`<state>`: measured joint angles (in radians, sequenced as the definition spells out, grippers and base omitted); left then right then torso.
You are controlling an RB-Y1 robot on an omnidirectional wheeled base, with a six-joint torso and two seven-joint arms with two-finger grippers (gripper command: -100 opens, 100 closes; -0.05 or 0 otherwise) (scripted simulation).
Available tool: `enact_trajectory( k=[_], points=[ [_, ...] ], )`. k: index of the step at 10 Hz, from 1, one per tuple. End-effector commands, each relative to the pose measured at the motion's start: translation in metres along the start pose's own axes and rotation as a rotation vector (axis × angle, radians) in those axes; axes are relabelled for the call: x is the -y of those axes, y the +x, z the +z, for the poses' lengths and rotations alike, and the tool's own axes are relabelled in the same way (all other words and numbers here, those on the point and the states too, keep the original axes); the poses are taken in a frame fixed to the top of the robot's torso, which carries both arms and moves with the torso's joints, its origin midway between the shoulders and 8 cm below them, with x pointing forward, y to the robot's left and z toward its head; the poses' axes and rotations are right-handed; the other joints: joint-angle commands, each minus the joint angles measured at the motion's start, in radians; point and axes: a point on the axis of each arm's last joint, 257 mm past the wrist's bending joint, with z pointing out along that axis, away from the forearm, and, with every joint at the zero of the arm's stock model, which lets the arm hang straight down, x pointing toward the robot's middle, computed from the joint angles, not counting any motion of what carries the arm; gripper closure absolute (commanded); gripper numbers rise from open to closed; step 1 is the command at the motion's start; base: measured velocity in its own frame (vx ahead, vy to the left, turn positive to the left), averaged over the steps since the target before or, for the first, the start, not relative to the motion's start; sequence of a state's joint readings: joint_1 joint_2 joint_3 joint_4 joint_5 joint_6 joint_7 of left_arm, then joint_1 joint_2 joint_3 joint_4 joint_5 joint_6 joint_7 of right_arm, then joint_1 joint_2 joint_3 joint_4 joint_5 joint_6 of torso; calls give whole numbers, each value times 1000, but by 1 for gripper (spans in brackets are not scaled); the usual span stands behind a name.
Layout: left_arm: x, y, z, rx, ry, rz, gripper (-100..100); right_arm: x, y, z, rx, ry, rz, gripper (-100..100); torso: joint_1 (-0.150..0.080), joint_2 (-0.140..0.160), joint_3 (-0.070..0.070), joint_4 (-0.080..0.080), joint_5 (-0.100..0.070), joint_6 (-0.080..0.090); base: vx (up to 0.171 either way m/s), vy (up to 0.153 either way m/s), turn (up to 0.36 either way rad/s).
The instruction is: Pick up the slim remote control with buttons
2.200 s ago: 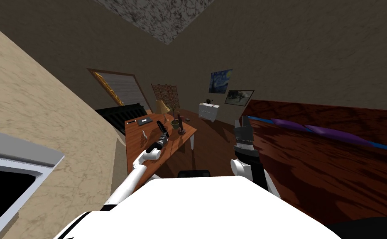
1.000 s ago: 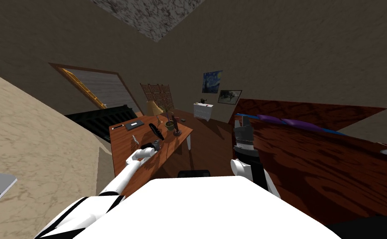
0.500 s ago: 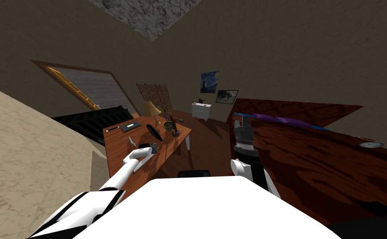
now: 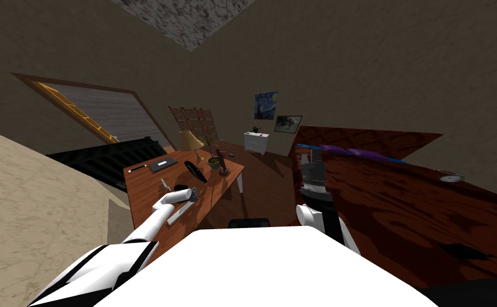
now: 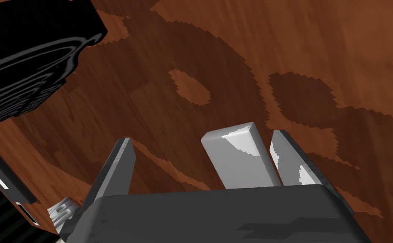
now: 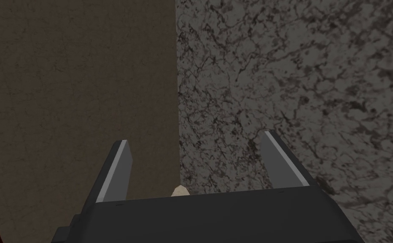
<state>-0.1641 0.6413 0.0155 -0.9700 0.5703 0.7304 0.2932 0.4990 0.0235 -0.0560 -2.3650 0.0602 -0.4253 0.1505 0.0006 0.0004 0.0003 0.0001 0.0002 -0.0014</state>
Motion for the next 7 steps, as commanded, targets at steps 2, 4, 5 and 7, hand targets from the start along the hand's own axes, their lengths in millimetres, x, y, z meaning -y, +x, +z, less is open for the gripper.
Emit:
enact_trajectory(
  k=[2, 4, 5, 7],
  points=[
    [-10, -19, 1, 30, -60, -48, -100, 0, 0, 0, 0, 0, 0, 0, 0, 0, 0, 0, 0, 0, -2, 15, -93],
    [-20, -35, -1, 56, -115, -96, -100, 0, 0, 0, 0, 0, 0, 0, 1, 0, 0, 0, 0, 1, -2, 27, -94],
    [-28, -48, -3, 75, -161, -141, -100, 0, 0, 0, 0, 0, 0, 0, 1, 0, 0, 0, 0, 0, -6, 27, -84],
    [-39, -60, -7, 96, -213, -187, -100, 0, 0, 0, 0, 0, 0, 0, 1, 0, 0, 0, 0, 0, -5, 26, -83]
  ],
)
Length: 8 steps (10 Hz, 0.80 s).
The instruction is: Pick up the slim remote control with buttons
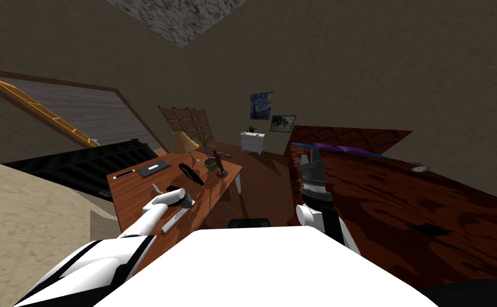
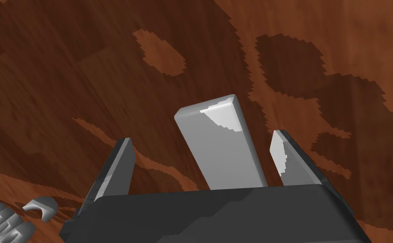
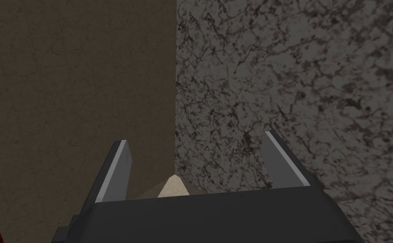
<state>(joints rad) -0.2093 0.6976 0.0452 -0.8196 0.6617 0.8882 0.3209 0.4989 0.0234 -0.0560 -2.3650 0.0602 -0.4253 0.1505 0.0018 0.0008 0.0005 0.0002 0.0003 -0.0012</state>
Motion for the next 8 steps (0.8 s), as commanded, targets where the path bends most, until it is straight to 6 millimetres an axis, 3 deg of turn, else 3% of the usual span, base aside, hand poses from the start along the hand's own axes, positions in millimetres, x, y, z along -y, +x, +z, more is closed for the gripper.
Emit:
enact_trajectory(
  k=[1, 4, 8],
  points=[
    [-9, -16, -2, 18, -59, -63, -100, 0, 0, 0, 0, 0, 0, 0, 0, 0, 0, 0, 0, 0, -14, 49, -155],
    [-25, -33, -2, 44, -126, -113, -100, 0, 0, 0, 0, 0, 0, 0, 1, 0, 0, 0, 0, 0, -4, 39, -49],
    [-62, -65, -10, 82, -277, -255, -100, 0, 0, 0, 0, 0, 0, 0, 3, 1, 0, 0, 1, 0, -15, 61, -87]
  ],
)
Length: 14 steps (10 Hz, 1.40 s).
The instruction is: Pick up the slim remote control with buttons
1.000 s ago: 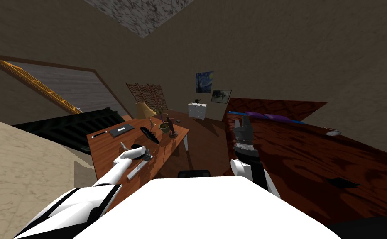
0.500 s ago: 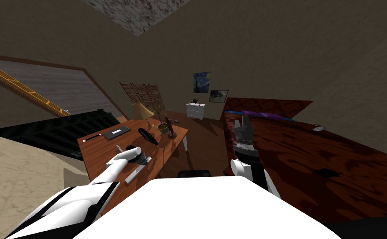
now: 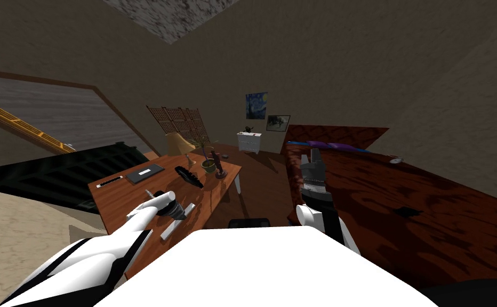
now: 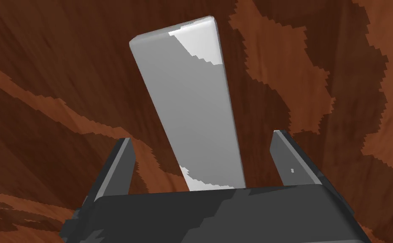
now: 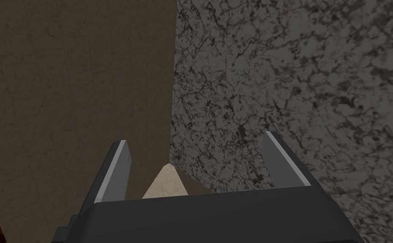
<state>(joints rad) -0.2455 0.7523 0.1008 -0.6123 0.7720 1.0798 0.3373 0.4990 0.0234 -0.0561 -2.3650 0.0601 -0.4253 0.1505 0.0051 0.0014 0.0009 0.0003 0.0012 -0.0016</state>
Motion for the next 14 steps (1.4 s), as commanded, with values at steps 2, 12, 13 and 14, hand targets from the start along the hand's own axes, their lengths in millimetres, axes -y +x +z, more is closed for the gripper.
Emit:
enact_trajectory(
  k=[2, 12, 13, 14],
  points=[
    [-12, -12, 0, 12, -51, -45, -100, 0, 0, 0, 0, 0, 0, 0, 0, -1, 0, 0, 0, 0, -7, 55, -31],
    [-32, -21, 14, 21, -88, -78, -100, 0, 0, 0, 0, 0, 0, 0, -3, -3, -2, -1, -1, 0, 6, 18, -4],
    [-40, -20, 23, 21, -88, -75, -100, 0, 0, 0, 0, 0, 0, 0, -4, -3, -2, -1, -1, 0, 21, 26, 13],
    [-36, -21, 18, 21, -90, -77, -100, 0, 0, 0, 0, 0, 0, 0, -4, -3, -2, -1, -1, 0, 11, 14, 3]
  ],
)
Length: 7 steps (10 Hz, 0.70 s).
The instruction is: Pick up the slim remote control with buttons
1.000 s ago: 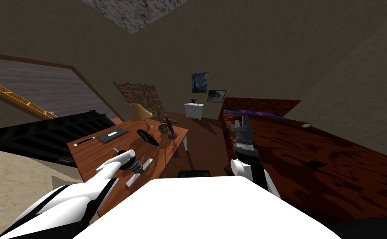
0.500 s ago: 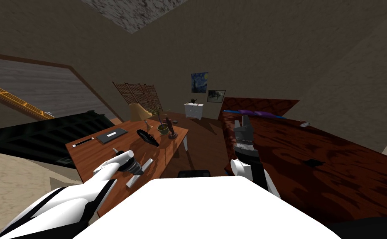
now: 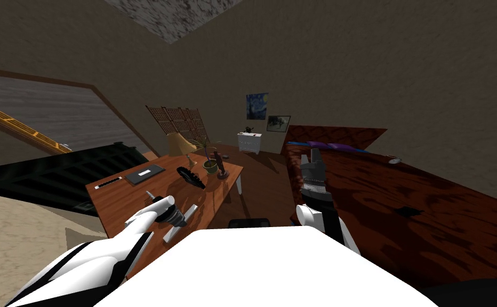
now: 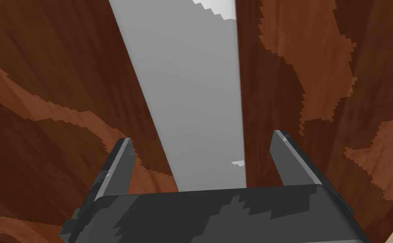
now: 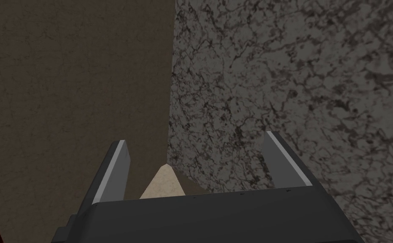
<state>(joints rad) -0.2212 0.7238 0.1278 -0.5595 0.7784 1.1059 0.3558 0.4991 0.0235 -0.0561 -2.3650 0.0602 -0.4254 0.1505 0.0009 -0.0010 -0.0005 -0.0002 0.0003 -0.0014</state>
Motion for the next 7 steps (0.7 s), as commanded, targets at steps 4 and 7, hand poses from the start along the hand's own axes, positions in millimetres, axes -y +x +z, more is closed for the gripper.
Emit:
enact_trajectory(
  k=[4, 7],
  points=[
    [-1, 0, 0, 0, -3, -2, 100, 0, 0, 0, 0, 0, 0, 0, 1, 0, 0, 0, 1, 1, 0, 0, 0],
    [10, 0, -13, 0, 0, -4, 100, 0, 0, 0, 0, 0, 0, 0, 1, 0, 0, 0, 0, 0, -8, -11, -8]
  ],
)
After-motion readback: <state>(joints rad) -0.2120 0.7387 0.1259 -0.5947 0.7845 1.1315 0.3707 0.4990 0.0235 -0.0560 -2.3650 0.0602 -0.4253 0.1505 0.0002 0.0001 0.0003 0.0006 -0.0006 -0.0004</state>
